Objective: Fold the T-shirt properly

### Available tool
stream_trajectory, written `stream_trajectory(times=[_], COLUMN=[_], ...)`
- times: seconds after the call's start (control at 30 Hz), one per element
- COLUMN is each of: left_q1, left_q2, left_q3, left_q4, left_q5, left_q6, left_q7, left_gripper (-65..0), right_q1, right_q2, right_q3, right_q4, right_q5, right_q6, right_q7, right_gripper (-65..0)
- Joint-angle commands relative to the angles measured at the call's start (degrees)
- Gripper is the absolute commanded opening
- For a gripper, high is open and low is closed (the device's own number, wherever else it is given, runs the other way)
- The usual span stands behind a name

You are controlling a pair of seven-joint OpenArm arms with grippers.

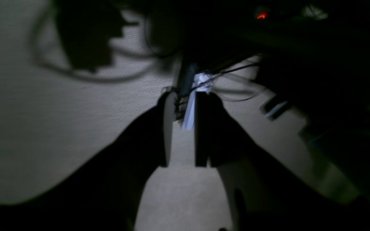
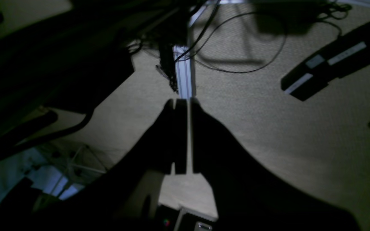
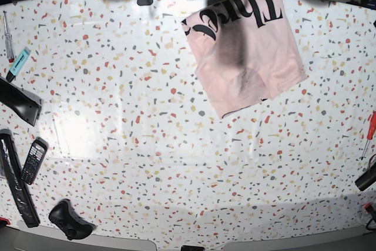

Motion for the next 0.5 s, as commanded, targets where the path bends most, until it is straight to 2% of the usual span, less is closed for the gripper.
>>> stream_trajectory(times=[0.0, 0.1, 0.23, 0.47], left_q1=[0.20, -0.90, -1.97, -2.43], left_q2=[0.39, 2.25, 2.64, 2.51], left_q3=[-0.15, -0.17, -0.17, -0.17], left_q4=[0.31, 0.04, -1.57, -2.73], left_q5=[-0.20, -0.20, -0.20, -0.22], left_q6=[-0.44, -0.04, 3.78, 4.20], left_q7=[-0.22, 0.17, 0.46, 0.61], left_gripper=[-53.5, -53.6, -53.6, -53.6], right_q1=[0.68, 1.25, 1.27, 1.55], right_q2=[0.50, 0.50, 0.52, 0.52], right_q3=[0.20, 0.20, 0.20, 0.20], right_q4=[-0.28, -1.11, -1.11, -1.09], right_q5=[0.46, 0.48, 0.48, 0.66], right_q6=[0.24, -0.39, -0.59, -0.52], right_q7=[0.04, 0.52, 1.20, 1.27], right_gripper=[-65.0, -65.0, -65.0, -65.0])
